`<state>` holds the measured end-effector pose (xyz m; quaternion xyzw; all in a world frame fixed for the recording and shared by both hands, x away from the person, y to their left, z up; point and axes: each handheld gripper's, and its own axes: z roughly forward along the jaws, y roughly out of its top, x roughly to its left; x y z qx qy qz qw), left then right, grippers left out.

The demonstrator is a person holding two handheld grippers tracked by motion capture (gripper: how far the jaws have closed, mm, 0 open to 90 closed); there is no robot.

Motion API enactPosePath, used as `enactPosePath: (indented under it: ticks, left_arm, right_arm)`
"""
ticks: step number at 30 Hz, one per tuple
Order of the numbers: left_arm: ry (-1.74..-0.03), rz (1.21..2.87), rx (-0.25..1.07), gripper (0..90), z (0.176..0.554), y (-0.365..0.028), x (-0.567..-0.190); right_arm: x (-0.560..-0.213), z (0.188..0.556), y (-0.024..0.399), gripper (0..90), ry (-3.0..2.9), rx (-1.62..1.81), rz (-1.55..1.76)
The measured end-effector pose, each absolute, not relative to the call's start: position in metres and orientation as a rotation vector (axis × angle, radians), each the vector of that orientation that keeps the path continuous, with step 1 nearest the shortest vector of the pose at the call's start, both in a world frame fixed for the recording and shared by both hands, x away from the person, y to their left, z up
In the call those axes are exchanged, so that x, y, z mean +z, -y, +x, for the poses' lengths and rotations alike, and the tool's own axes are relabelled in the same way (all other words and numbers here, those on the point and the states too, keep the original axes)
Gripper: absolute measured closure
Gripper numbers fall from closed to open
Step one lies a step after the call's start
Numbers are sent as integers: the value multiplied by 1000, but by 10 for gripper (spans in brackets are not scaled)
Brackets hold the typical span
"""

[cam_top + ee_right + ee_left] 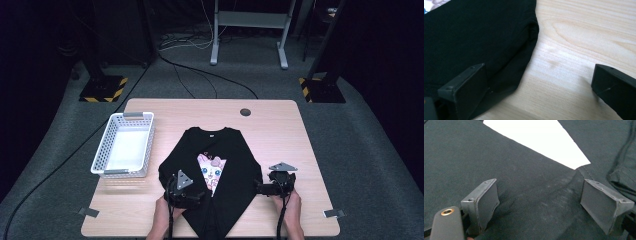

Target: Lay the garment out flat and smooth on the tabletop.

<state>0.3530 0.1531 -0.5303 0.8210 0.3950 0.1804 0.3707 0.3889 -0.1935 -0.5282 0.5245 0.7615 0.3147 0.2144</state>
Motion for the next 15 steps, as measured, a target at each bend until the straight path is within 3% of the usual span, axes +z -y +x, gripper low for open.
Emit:
enactPosePath:
  ticks: [6, 11, 15]
  left_arm:
    - [-1048, 2094, 480, 149, 360, -140, -530]
    - [-1075, 2082, 491, 149, 368, -128, -530]
    - [-1088, 2076, 506, 149, 373, -122, -530]
  right_arm:
    - [-509, 382, 186, 12, -2129, 964, 1450]
    - [-496, 374, 156, 48, -2222, 995, 1381]
    - [-494, 369, 122, 141, -2309, 1013, 1307]
